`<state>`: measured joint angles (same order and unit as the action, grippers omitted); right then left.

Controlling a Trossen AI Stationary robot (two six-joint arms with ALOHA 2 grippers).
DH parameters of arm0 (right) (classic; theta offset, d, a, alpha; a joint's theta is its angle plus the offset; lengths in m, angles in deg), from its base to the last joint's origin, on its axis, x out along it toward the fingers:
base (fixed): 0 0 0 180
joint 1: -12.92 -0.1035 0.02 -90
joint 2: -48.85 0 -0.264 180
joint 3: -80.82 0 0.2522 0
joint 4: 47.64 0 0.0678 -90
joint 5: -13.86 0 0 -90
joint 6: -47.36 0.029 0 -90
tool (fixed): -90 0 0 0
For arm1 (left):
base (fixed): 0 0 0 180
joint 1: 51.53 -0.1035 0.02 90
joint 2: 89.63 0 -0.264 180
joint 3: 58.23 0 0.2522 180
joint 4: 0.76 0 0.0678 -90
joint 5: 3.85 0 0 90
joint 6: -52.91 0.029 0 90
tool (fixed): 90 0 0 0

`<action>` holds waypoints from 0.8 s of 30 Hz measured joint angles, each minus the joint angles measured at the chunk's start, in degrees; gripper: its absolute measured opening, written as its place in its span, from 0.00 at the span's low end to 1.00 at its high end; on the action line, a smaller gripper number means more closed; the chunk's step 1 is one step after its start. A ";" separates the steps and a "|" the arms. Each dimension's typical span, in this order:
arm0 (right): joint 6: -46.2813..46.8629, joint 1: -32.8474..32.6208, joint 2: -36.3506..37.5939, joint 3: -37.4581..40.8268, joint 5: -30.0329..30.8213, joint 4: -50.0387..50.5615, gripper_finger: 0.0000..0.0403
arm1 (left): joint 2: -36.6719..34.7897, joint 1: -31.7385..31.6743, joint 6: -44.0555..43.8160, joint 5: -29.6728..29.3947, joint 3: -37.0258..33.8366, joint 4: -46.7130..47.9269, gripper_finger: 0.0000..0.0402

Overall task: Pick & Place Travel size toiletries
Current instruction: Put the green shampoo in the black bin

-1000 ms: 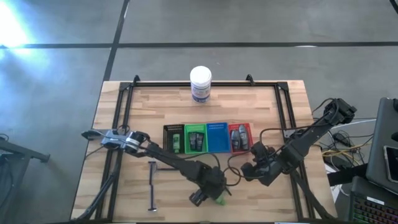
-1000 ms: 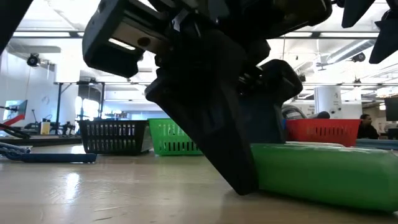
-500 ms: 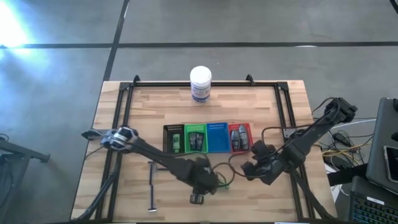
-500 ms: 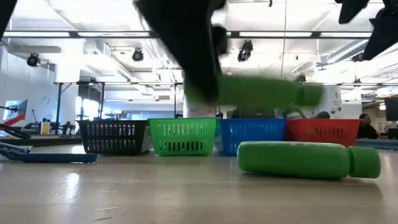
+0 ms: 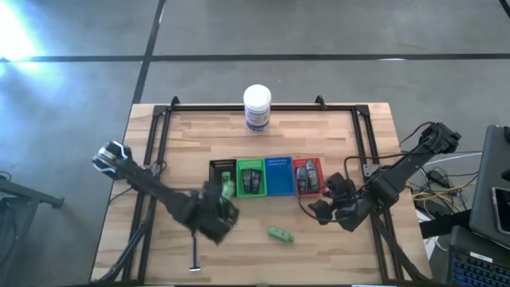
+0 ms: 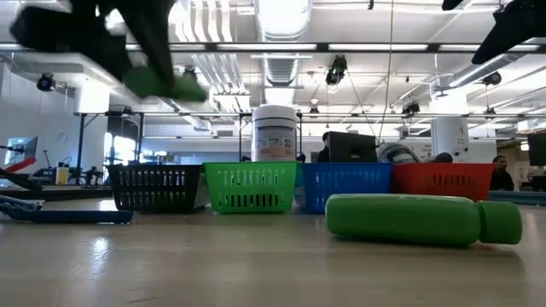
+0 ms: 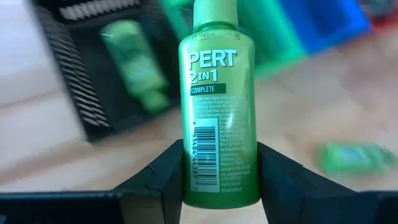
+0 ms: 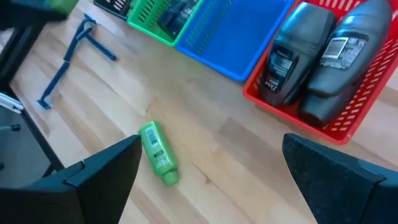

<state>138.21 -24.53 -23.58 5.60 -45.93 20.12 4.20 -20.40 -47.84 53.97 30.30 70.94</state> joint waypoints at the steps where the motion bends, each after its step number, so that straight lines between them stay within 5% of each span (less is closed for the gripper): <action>1: -0.39 0.11 0.00 0.00 -0.02 0.02 0.96 | -1.84 -0.89 -0.76 0.04 -3.56 -1.56 0.41; 11: -0.04 0.74 0.00 0.00 -0.06 0.07 0.96 | -14.31 -14.16 -1.03 4.91 -26.02 -18.98 0.41; 24: 2.02 1.09 0.00 0.00 -0.04 0.79 0.96 | -14.93 -18.75 5.33 10.61 -28.59 -21.51 0.53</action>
<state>140.22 -23.44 -23.58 5.60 -45.97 20.91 -10.73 -39.15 -42.51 64.58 1.71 49.43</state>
